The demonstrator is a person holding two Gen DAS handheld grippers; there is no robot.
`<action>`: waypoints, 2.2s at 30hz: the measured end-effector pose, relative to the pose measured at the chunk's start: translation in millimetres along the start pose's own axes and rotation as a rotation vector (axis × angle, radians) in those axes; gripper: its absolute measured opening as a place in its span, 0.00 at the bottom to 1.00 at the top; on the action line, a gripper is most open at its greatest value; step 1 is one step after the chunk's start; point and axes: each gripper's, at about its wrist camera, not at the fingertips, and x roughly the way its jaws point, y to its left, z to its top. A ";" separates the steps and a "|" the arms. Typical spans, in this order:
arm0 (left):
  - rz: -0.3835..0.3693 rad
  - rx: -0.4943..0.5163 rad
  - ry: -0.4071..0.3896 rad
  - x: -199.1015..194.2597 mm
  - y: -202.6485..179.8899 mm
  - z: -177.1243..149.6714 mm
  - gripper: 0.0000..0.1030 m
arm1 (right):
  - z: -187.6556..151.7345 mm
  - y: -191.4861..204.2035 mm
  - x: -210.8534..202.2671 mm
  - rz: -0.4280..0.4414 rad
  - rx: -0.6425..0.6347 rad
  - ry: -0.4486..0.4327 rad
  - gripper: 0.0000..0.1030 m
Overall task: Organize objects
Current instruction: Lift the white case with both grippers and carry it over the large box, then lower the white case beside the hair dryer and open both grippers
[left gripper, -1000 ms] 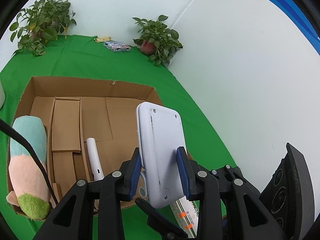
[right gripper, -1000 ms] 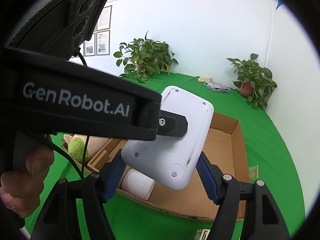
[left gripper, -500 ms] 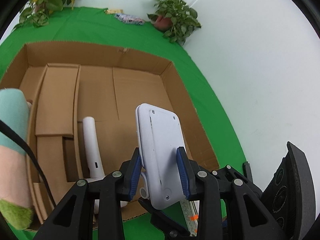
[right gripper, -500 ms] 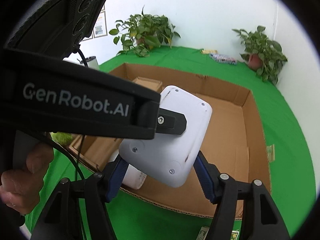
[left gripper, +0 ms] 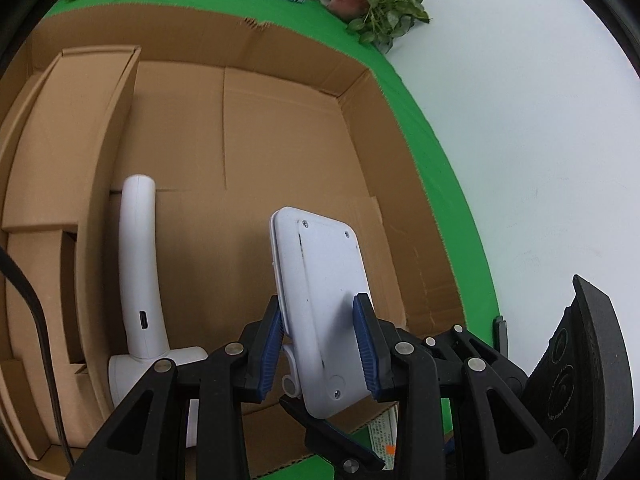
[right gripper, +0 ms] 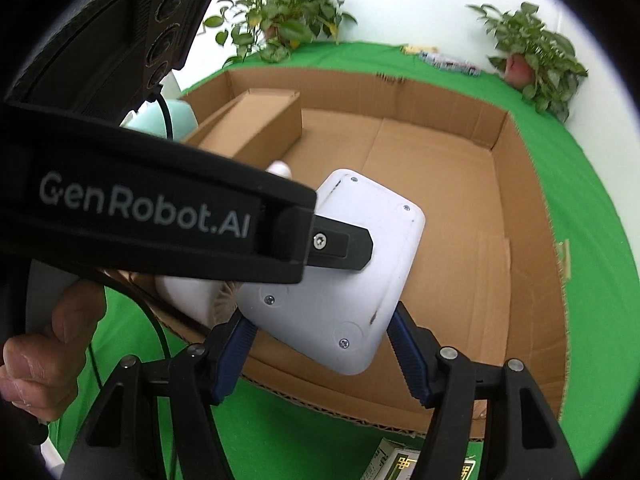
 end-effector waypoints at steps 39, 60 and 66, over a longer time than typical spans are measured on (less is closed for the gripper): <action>0.054 0.030 -0.083 -53.6 24.7 -28.0 0.29 | 23.8 -49.4 35.6 0.161 0.299 0.152 0.59; 0.040 -0.003 -0.128 -65.1 44.3 -37.1 0.29 | 12.3 -21.7 44.6 0.156 0.308 0.168 0.48; 0.049 -0.006 -0.128 -62.8 39.4 -40.6 0.29 | 8.5 -21.7 42.2 0.133 0.373 0.164 0.48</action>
